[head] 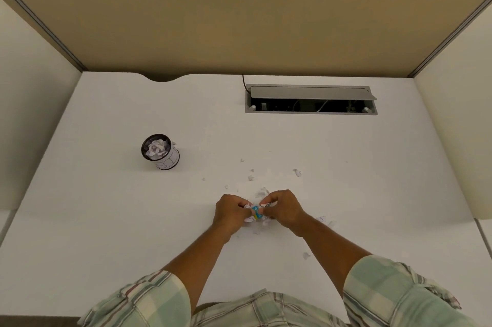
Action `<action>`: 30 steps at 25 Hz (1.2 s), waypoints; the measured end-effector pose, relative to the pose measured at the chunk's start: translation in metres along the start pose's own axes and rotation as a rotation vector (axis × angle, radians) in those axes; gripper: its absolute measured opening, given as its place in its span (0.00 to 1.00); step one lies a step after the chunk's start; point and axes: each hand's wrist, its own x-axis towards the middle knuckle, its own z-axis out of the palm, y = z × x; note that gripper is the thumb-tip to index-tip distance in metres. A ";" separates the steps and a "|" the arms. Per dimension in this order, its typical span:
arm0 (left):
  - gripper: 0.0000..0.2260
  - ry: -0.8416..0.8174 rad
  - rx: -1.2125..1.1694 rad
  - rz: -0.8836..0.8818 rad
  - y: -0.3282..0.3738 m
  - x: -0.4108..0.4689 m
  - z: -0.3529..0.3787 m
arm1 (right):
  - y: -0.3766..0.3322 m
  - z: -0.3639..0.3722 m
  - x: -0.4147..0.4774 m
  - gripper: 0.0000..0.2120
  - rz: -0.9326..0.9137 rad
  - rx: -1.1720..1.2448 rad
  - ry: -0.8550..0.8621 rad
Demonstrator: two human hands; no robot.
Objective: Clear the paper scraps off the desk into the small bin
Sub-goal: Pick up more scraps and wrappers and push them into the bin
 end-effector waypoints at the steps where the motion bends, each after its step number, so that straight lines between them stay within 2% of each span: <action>1: 0.04 0.010 -0.036 -0.010 -0.002 0.001 -0.010 | -0.007 0.003 -0.001 0.06 0.002 0.053 0.005; 5: 0.05 0.091 -0.153 -0.028 -0.011 0.004 -0.061 | -0.049 0.025 -0.004 0.08 -0.018 0.245 -0.006; 9: 0.07 0.189 -0.254 0.006 -0.010 0.008 -0.117 | -0.103 0.060 0.005 0.07 -0.077 0.318 -0.044; 12: 0.04 0.326 -0.299 0.049 -0.008 0.021 -0.167 | -0.152 0.089 0.015 0.07 -0.115 0.355 -0.037; 15: 0.04 0.461 -0.257 0.078 -0.004 0.043 -0.214 | -0.193 0.111 0.025 0.07 -0.156 0.394 -0.038; 18: 0.04 0.522 -0.188 0.120 0.005 0.065 -0.245 | -0.224 0.127 0.035 0.07 -0.184 0.390 -0.029; 22: 0.05 0.510 -0.002 0.201 0.015 0.090 -0.259 | -0.245 0.139 0.048 0.06 -0.205 0.347 -0.003; 27: 0.09 0.387 0.276 0.198 0.005 0.116 -0.250 | -0.246 0.149 0.058 0.06 -0.199 0.267 0.047; 30: 0.04 0.286 0.484 0.229 0.001 0.121 -0.245 | -0.244 0.149 0.061 0.05 -0.197 0.232 0.065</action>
